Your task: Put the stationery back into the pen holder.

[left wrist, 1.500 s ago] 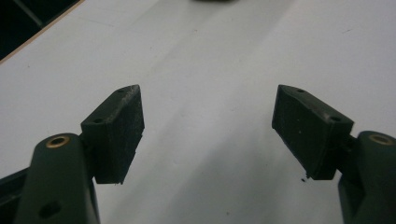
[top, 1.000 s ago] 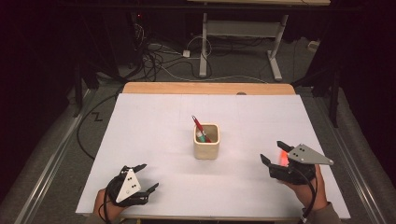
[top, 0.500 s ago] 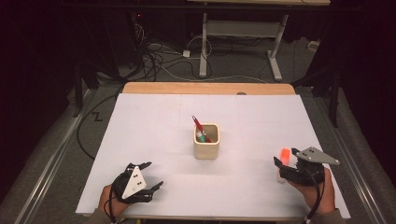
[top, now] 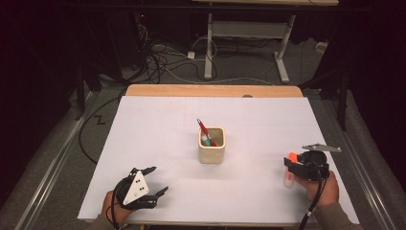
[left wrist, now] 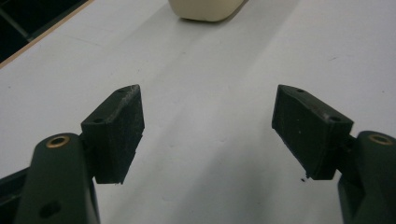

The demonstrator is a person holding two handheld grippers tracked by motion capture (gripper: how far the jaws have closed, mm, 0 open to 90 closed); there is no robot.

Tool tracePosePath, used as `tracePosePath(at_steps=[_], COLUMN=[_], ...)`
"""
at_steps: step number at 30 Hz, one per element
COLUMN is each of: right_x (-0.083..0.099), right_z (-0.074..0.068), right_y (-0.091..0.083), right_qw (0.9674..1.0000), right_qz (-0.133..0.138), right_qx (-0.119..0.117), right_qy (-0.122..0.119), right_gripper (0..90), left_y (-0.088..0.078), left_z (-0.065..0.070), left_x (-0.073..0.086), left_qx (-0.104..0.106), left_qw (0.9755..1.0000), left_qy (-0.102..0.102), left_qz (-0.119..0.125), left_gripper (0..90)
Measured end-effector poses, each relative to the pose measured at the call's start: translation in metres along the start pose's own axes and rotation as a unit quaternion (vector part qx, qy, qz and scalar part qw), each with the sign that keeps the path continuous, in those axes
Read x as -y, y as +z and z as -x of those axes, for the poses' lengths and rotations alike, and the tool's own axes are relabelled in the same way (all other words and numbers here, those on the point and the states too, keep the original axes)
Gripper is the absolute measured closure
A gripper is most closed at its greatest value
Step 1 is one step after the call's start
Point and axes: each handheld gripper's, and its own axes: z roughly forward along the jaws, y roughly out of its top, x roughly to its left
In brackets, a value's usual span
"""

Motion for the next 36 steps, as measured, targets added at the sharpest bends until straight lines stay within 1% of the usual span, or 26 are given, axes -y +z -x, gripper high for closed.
tracePosePath(at_steps=[1,2,4,6,7,8,9,10,11,12,13,14,16,17,19,20,21,23,25,26,29,31,32,34,35,36], right_x=[-0.003,-0.006,-0.01,-0.015,-0.017,-0.018,-0.019,-0.018,-0.017,-0.017,-0.019,-0.021,-0.022,-0.022,-0.024,-0.025,-0.026,-0.029,-0.029,-0.028,-0.025,-0.024,-0.024,-0.023,-0.023,-0.023], right_z=[-0.001,0.0,0.003,0.004,0.005,0.005,0.007,0.007,0.008,0.008,0.007,0.006,0.006,0.006,0.003,0.002,0.001,0.0,-0.001,0.0,0.001,-0.001,-0.002,-0.004,-0.006,-0.006], right_y=[0.002,0.005,0.01,0.014,0.015,0.016,0.019,0.023,0.027,0.028,0.029,0.03,0.031,0.031,0.032,0.032,0.033,0.034,0.035,0.034,0.032,0.03,0.028,0.023,0.019,0.015], right_qw=[0.9999,0.9996,0.9986,0.9974,0.9967,0.9961,0.9952,0.9936,0.9927,0.9922,0.9914,0.991,0.9904,0.99,0.989,0.9886,0.9883,0.9871,0.9875,0.988,0.991,0.9936,0.9946,0.997,0.9973,0.9982], right_qz=[-0.01,-0.021,-0.042,-0.064,-0.068,-0.072,-0.083,-0.097,-0.106,-0.107,-0.111,-0.116,-0.117,-0.117,-0.122,-0.122,-0.123,-0.132,-0.131,-0.127,-0.109,-0.091,-0.082,-0.056,-0.045,-0.03], right_qx=[0.01,0.017,0.027,0.024,0.038,0.043,0.041,0.045,0.044,0.047,0.053,0.057,0.058,0.063,0.07,0.072,0.075,0.079,0.08,0.078,0.071,0.059,0.06,0.052,0.058,0.052], right_qy=[-0.004,0.0,0.015,0.023,0.023,0.026,0.033,0.034,0.035,0.043,0.043,0.037,0.045,0.049,0.045,0.05,0.049,0.045,0.039,0.04,0.034,0.03,0.02,0.013,-0.001,-0.001], right_gripper=[46.3,46.8,46.8,46.9,47.5,49.1,50.0,49.9,48.7,50.1,50.5,51.4,53.3,56.0,61.3,65.2,66.8,67.0,67.2,67.2,67.3,67.3,67.3,67.4,67.3,67.4], left_y=[-0.001,-0.001,-0.004,-0.006,-0.006,-0.007,-0.007,-0.008,-0.008,-0.008,-0.008,-0.008,-0.008,-0.008,-0.007,-0.007,-0.006,-0.006,-0.006,-0.005,-0.005,-0.005,-0.005,-0.005,-0.005,-0.005], left_z=[0.0,0.001,0.001,0.0,0.0,0.0,0.0,0.0,0.0,0.0,0.0,0.0,0.0,0.001,0.001,0.001,0.001,0.001,0.001,0.001,0.001,0.001,0.001,0.001,0.001,0.001], left_x=[0.0,-0.001,-0.001,0.0,0.0,0.0,0.0,0.0,0.0,0.0,0.0,0.0,-0.001,-0.001,-0.002,-0.002,-0.002,-0.003,-0.003,-0.003,-0.003,-0.003,-0.002,-0.002,-0.002,-0.002], left_qx=[0.0,0.0,-0.002,-0.003,-0.003,-0.002,-0.002,-0.002,-0.001,0.0,0.0,0.0,0.001,0.002,0.004,0.004,0.005,0.005,0.005,0.005,0.006,0.004,0.003,0.002,0.001,0.0], left_qw=[1.0,1.0,1.0,0.9999,0.9999,0.9999,0.9999,0.9999,0.9998,0.9998,0.9998,0.9998,0.9998,0.9998,0.9998,0.9998,0.9997,0.9998,0.9998,0.9997,0.9998,0.9998,0.9999,0.9999,0.9999,0.9999], left_qy=[0.001,0.002,0.002,-0.002,-0.003,-0.004,-0.005,-0.005,-0.005,-0.005,-0.004,-0.005,-0.003,-0.003,-0.003,-0.003,-0.002,0.001,0.002,-0.001,0.002,0.0,-0.001,-0.001,-0.002,0.0], left_qz=[0.0,0.001,0.006,0.011,0.012,0.015,0.016,0.016,0.018,0.018,0.019,0.02,0.021,0.021,0.022,0.022,0.022,0.022,0.022,0.023,0.018,0.018,0.016,0.016,0.015,0.014], left_gripper=[24.7,24.8,24.8,24.9,24.9,24.9,24.9,24.9,24.9,24.9,24.9,24.9,24.9,24.9,24.9,24.9,24.9,24.9,24.9,24.9,24.9,24.9,24.9,24.9,24.9,24.9])
